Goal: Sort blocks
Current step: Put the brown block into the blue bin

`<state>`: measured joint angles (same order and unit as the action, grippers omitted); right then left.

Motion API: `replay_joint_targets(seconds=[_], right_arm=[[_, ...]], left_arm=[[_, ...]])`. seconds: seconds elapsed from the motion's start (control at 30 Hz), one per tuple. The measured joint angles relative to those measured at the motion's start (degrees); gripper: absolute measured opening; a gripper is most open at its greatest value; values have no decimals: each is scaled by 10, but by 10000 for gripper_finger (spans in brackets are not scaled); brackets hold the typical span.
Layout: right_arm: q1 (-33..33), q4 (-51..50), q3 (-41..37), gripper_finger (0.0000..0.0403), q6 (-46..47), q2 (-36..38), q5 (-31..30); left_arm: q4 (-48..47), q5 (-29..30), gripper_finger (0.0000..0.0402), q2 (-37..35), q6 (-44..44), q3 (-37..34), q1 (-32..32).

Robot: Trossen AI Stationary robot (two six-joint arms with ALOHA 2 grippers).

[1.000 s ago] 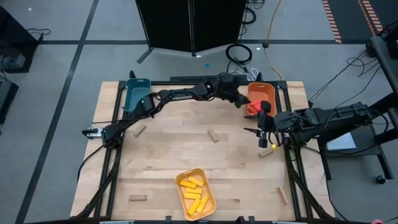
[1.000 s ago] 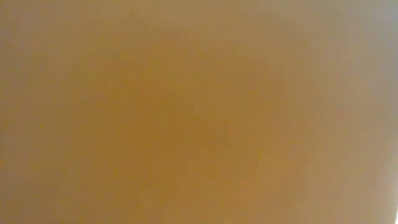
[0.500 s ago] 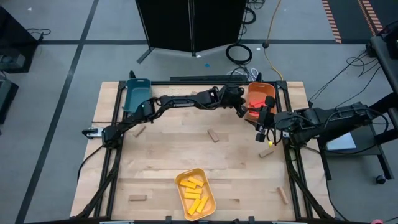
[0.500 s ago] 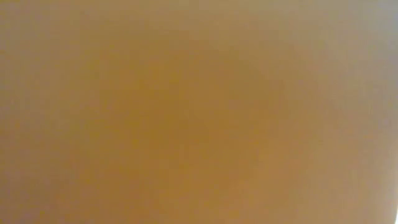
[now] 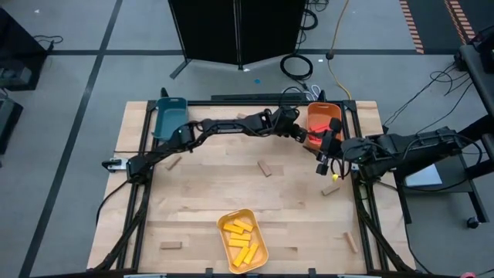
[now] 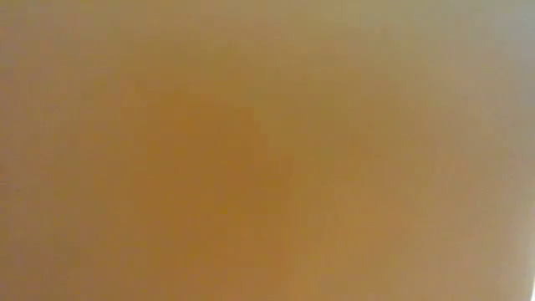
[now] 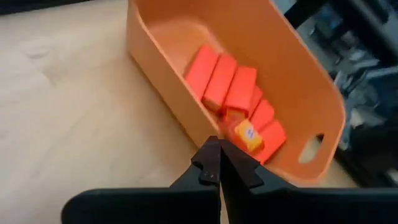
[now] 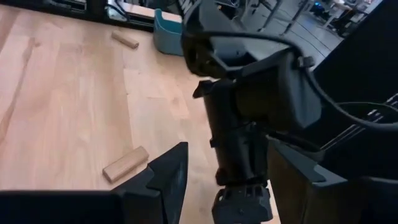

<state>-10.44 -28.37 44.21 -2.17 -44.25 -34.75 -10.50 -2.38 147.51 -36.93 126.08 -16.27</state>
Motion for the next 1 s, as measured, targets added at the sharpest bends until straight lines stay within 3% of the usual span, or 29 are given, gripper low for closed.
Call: replay_joint_targets(seconds=[0.23, 0.5, 0.6, 0.77, 1.0], right_arm=[[0, 4, 0, 161, 3, 1, 0], [0, 4, 0, 161, 0, 1, 1], [0, 4, 0, 161, -1, 1, 1], [0, 8, 0, 161, -2, 1, 1], [0, -13, 10, 161, 9, 19, 1]], left_arm=[[31, 0, 0, 24, -89, 0, 0], [104, -10, 0, 33, -113, 0, 8], [145, -50, 0, 34, -105, 0, 21], [191, -167, 0, 29, -36, 0, 33], [163, -151, 0, 6, 4, -1, -2]])
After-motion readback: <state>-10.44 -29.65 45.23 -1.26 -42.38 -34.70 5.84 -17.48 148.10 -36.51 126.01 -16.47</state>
